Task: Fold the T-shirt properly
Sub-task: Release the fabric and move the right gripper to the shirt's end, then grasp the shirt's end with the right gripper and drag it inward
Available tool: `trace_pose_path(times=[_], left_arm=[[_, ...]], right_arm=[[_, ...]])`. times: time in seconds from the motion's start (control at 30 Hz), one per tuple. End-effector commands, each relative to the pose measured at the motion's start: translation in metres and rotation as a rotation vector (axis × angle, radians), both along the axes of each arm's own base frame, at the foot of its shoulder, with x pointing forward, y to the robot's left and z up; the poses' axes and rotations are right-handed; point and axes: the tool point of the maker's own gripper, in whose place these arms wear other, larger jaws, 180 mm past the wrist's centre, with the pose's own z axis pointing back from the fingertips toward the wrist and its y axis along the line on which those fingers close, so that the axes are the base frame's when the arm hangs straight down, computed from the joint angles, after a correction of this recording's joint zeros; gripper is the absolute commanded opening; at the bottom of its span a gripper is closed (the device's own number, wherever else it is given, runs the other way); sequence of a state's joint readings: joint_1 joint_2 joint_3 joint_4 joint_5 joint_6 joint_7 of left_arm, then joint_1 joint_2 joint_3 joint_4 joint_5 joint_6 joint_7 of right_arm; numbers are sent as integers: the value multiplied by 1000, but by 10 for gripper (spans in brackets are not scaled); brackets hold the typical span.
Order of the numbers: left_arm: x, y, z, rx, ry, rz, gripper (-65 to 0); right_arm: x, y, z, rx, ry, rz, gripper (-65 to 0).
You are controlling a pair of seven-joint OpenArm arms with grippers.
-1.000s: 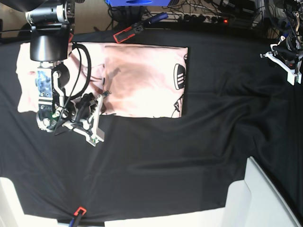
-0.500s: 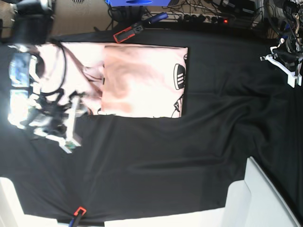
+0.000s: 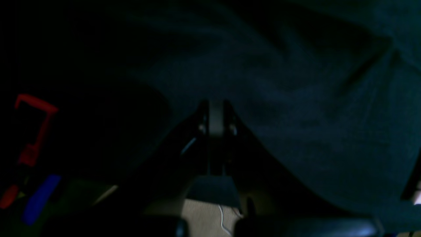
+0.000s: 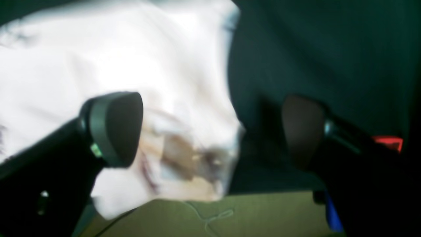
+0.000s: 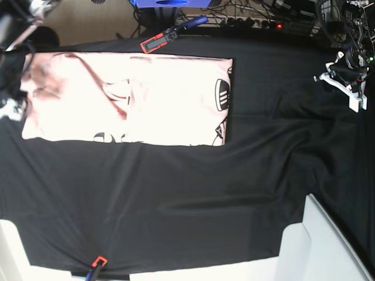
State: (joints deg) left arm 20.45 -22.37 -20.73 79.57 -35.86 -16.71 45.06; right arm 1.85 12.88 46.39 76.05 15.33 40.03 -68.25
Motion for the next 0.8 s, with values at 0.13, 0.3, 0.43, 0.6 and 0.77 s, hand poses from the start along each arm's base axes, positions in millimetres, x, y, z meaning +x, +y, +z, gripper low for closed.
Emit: trace_pose_path(times=[0.13,0.3,0.43,0.6,0.77], left_arm=[[8,11,12,28,-31,-7,-650],[8,11,11,28,-30,-7,-650],[8,11,11,28,-30,-7,-650],[8,11,11,28,-30,-7,-650],[8,11,11,28,-30,-7,-650]], right_arm=[[6,-20,-12,47,-42,-46,0],[-4,-31,-28,83,-27,-85,0],[-17,-34,-41,117,12,-111,0],[-14,-9,-49,144,59,-48,0],[-2,6,-39,123,70,16,0]])
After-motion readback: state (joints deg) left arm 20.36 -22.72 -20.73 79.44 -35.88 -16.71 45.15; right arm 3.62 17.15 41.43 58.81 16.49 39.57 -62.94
